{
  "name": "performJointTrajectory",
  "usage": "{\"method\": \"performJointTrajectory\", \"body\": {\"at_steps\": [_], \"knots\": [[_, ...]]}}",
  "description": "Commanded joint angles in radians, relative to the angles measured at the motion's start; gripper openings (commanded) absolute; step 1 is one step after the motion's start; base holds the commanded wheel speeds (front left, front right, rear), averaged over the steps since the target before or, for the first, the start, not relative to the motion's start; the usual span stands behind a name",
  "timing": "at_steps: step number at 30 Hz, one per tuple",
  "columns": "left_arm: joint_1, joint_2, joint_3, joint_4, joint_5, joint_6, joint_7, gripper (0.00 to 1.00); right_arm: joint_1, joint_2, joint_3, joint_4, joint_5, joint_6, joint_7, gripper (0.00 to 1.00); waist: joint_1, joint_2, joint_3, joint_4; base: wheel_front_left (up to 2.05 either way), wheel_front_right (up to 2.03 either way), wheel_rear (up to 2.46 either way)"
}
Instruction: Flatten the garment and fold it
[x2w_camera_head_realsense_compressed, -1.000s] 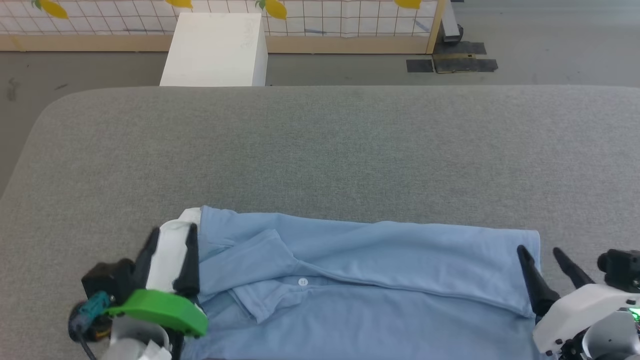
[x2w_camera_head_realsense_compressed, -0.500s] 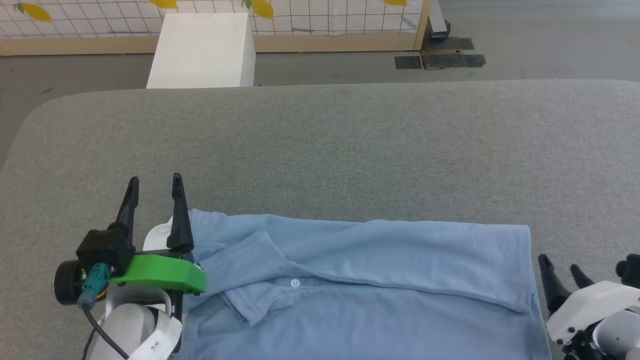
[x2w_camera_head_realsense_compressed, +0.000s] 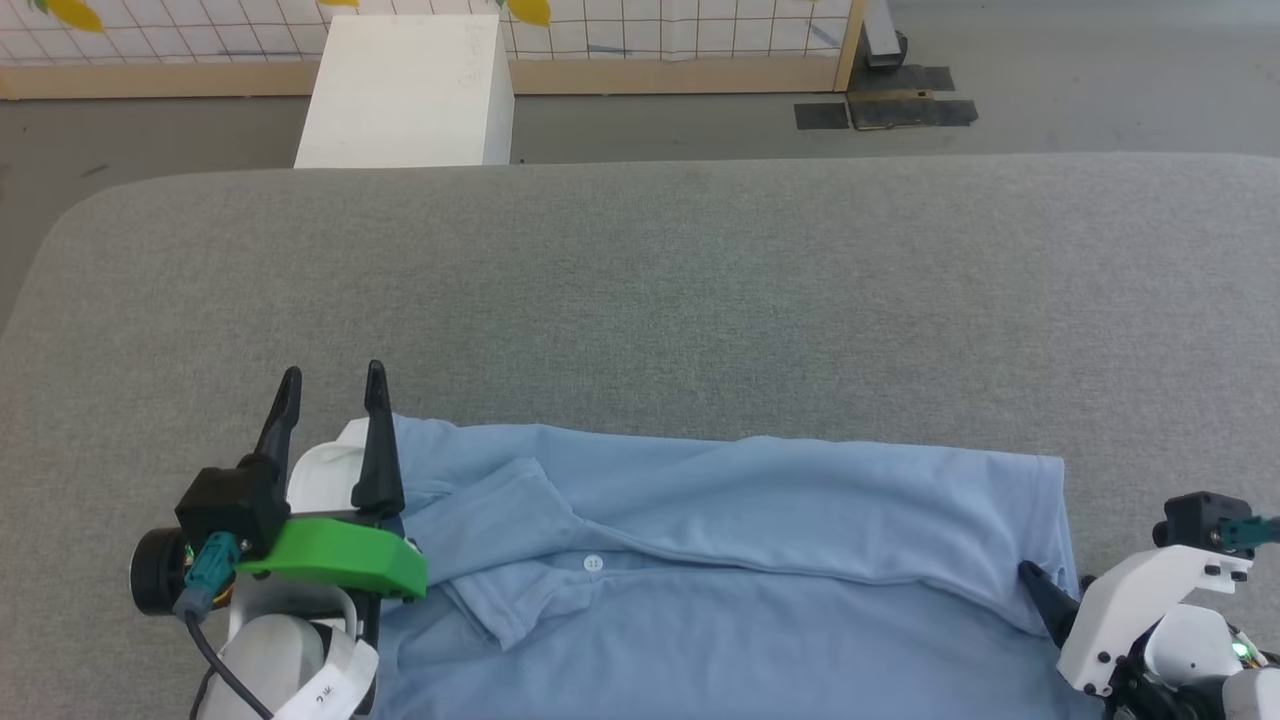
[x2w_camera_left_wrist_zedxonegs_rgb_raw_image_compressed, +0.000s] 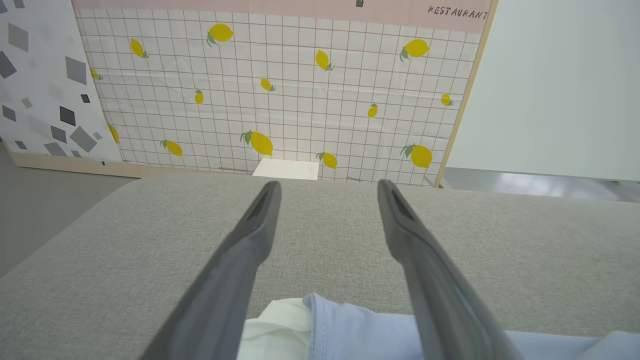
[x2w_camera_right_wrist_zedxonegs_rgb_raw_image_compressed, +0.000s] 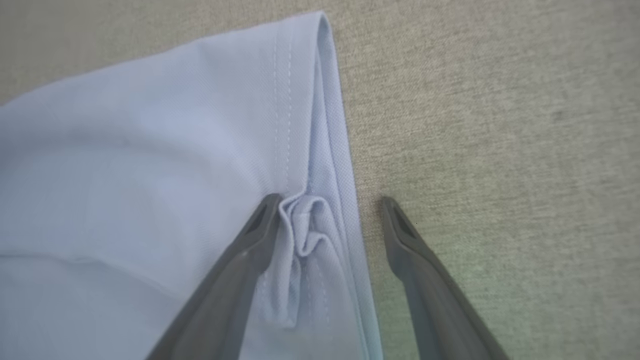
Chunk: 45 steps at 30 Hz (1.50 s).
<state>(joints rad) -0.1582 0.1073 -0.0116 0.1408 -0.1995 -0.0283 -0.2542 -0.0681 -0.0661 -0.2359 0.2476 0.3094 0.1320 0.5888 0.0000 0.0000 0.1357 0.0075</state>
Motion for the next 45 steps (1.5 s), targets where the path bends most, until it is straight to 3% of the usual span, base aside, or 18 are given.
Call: {"method": "performJointTrajectory", "body": {"at_steps": [1,2,3,4,6,7,13,17,26,33,40,45], "knots": [[-0.005,-0.007,0.006,0.003,0.017,-0.009,-0.008,1.00,0.018,0.016,0.023,0.017,0.015,-0.001,0.040,1.00,0.0000,0.0000,0.002,0.001,0.00,0.00,0.00],[-0.006,-0.010,0.010,0.004,0.020,-0.013,-0.008,1.00,0.024,0.016,0.027,0.010,0.022,-0.001,0.058,1.00,0.0000,0.0000,0.003,0.001,0.00,0.00,0.00],[-0.007,-0.012,0.013,0.005,0.022,-0.016,-0.008,1.00,0.028,0.016,0.030,0.005,0.026,-0.001,0.072,0.93,0.0000,0.0000,0.004,0.001,0.00,0.00,0.00],[-0.008,-0.015,0.017,0.007,0.025,-0.020,-0.008,1.00,0.033,0.016,0.035,-0.003,0.032,-0.001,0.087,0.44,0.0000,0.0000,0.005,0.001,0.00,0.00,0.00],[-0.009,-0.019,0.022,0.008,0.031,-0.026,-0.008,1.00,0.036,0.016,0.039,-0.024,0.036,-0.001,0.092,0.08,0.0000,0.0000,0.007,0.000,0.00,0.00,0.00],[-0.009,-0.020,0.025,0.009,0.033,-0.029,-0.008,1.00,0.037,0.016,0.039,-0.030,0.037,-0.001,0.095,0.00,0.0000,0.0000,0.007,-0.001,0.00,0.00,0.00],[-0.006,-0.030,0.041,0.014,0.043,-0.041,-0.008,1.00,0.032,0.016,0.022,-0.072,0.029,-0.001,0.080,0.00,0.0000,0.0000,0.005,-0.004,0.00,0.00,0.00],[-0.004,-0.036,0.050,0.018,0.046,-0.047,-0.008,1.00,0.007,0.016,-0.045,-0.086,-0.005,-0.001,0.037,0.00,0.0000,0.0000,0.004,-0.007,0.00,0.00,0.00],[0.000,-0.048,0.060,0.019,0.047,-0.053,-0.008,1.00,-0.066,0.016,-0.295,-0.066,-0.195,-0.001,-0.053,0.00,0.0000,0.0000,0.007,0.003,0.00,0.00,0.00],[0.004,-0.053,0.062,0.018,0.049,-0.056,-0.008,1.00,-0.091,0.016,-0.402,-0.084,-0.363,-0.001,-0.109,0.00,0.0000,0.0000,0.010,0.004,0.00,0.00,0.00],[0.011,-0.055,0.064,0.024,0.054,-0.061,-0.008,1.00,-0.059,0.016,-0.350,-0.155,-0.392,-0.001,-0.060,0.00,0.0000,0.0000,-0.010,0.003,0.00,0.00,0.00],[0.019,-0.056,0.063,0.027,0.058,-0.064,-0.008,1.00,0.024,0.016,-0.190,-0.351,-0.298,-0.001,0.089,0.00,0.0000,0.0000,-0.026,0.004,0.00,0.00,0.00]]}}
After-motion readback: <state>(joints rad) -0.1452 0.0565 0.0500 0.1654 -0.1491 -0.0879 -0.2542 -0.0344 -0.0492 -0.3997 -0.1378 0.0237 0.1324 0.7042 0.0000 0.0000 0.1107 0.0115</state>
